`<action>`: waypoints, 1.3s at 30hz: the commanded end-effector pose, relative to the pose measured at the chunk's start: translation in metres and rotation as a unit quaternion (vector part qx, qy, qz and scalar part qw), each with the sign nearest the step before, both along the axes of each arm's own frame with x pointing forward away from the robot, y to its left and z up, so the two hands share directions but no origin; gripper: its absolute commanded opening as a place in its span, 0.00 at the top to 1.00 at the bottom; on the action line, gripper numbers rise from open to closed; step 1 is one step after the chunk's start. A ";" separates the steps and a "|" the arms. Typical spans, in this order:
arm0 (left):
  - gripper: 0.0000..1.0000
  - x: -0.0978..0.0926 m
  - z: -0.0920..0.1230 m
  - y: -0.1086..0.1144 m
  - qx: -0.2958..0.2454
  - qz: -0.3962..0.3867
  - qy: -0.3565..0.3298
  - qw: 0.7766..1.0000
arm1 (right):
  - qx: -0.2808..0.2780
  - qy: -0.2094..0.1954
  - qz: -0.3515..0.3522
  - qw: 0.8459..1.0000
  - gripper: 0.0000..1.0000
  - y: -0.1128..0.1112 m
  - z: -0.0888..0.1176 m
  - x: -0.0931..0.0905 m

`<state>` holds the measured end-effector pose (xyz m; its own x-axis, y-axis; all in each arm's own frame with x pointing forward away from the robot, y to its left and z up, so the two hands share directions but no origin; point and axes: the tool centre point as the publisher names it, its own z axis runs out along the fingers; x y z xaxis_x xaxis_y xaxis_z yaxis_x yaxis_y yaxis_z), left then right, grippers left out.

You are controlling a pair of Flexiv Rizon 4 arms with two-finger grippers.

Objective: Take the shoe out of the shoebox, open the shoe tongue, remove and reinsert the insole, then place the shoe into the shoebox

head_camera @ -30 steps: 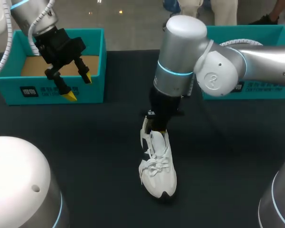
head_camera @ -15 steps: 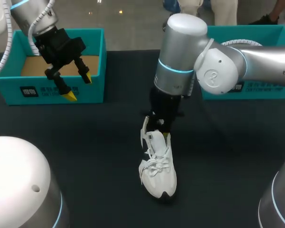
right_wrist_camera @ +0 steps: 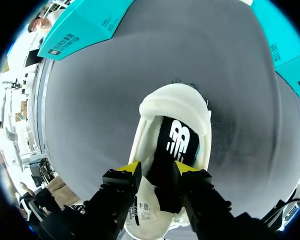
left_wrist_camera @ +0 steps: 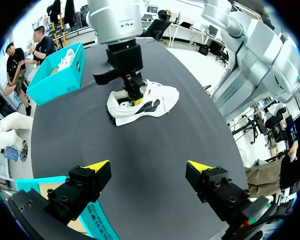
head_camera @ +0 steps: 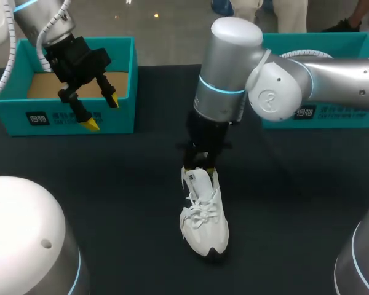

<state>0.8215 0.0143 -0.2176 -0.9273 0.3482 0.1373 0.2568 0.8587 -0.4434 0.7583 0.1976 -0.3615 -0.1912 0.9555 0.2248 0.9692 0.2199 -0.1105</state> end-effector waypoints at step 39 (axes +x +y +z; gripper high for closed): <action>0.00 0.000 0.000 0.000 0.001 0.000 0.000 1.000 | -0.022 -0.016 -0.005 1.000 0.02 0.004 0.015 0.002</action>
